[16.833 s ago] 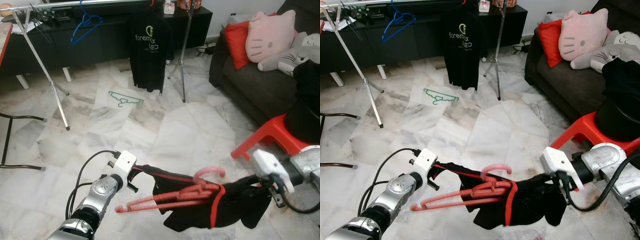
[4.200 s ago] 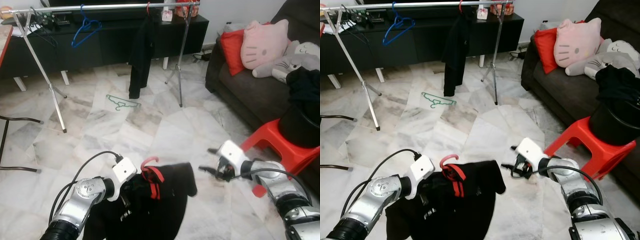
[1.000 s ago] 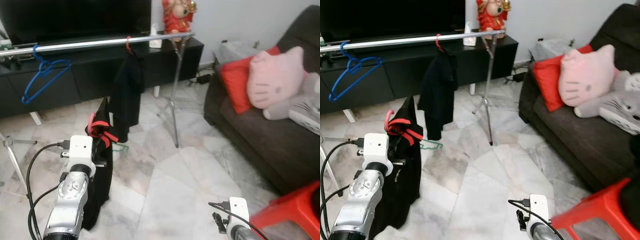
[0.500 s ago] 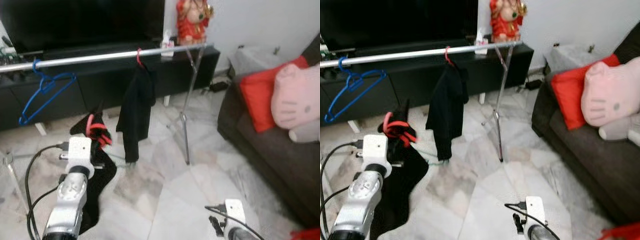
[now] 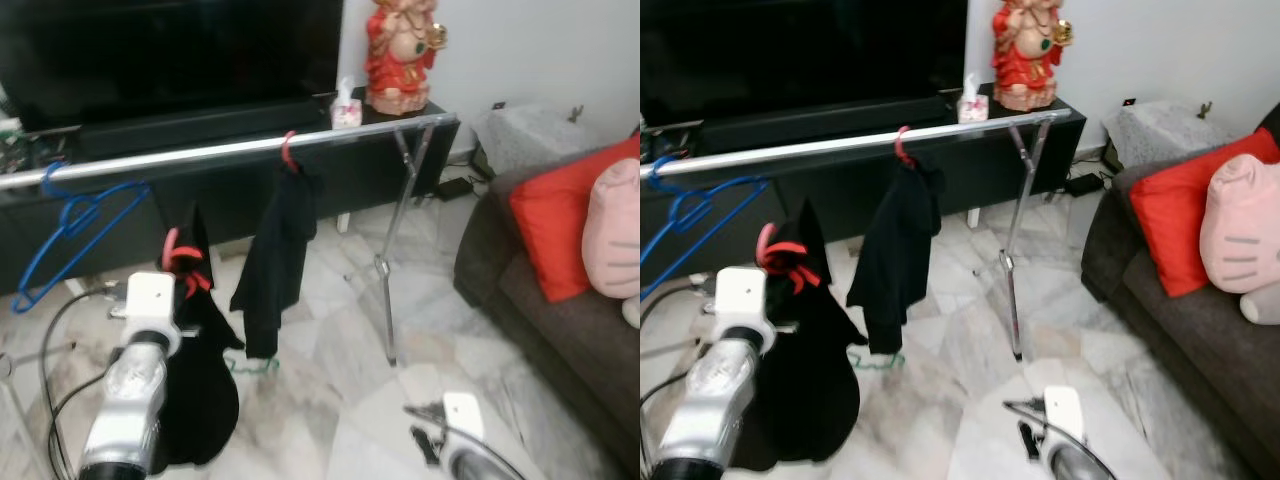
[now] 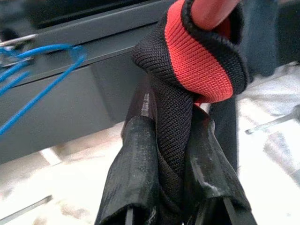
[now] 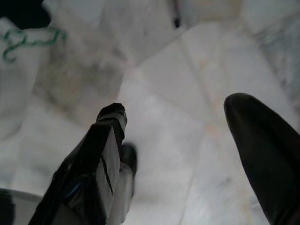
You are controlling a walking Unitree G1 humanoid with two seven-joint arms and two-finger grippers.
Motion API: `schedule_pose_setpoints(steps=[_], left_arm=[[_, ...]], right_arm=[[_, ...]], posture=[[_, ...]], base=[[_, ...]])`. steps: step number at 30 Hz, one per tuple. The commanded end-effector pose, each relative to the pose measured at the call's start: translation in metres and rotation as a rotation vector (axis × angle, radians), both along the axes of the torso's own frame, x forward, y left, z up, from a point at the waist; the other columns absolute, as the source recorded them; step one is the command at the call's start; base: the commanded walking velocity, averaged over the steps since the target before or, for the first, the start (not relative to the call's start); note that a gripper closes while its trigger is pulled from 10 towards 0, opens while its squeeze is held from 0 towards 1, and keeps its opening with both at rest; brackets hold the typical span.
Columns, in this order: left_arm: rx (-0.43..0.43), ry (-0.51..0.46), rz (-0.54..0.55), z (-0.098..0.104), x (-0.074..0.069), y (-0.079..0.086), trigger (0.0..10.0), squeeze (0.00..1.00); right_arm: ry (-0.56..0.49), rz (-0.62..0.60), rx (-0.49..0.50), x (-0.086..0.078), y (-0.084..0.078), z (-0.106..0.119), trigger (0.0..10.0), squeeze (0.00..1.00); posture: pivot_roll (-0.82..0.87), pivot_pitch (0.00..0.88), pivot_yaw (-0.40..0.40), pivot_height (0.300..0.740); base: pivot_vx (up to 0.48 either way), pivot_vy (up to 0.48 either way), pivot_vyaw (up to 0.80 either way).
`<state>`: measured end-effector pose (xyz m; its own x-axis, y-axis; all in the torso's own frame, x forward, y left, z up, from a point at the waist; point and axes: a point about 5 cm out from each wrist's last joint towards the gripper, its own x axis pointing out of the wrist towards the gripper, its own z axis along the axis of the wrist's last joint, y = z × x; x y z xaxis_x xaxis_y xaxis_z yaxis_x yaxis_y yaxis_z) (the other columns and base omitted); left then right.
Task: Hang hanger
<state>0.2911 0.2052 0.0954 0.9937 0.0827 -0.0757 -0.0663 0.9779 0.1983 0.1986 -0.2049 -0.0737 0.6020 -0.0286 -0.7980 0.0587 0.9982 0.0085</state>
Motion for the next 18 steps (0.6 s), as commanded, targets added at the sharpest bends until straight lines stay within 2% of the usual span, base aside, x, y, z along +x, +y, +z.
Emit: schedule_pose_setpoints(steps=[1, 10, 18], left_arm=[[0.039, -0.051, 0.003, 0.011, 0.002, 0.005, 10.0, 0.00], [0.055, -0.029, -0.034, 0.006, 0.001, 0.000, 10.0, 0.00], [0.063, 0.006, -0.020, -0.003, -0.004, 0.002, 10.0, 0.00]], right_arm=[[-0.012, 0.010, 0.014, 0.005, 0.006, 0.001, 10.0, 0.00], [-0.010, 0.017, 0.009, 0.005, 0.005, 0.002, 10.0, 0.00], [-0.010, 0.021, 0.009, 0.005, 0.005, 0.002, 10.0, 0.00]], posture=[[-0.03, 0.035, -0.064, 0.740], [-0.04, 0.039, -0.068, 0.740], [-0.04, 0.039, -0.068, 0.740]], base=[[0.480, 0.000, 0.00], [0.440, 0.000, 0.00], [0.000, 0.000, 0.00]])
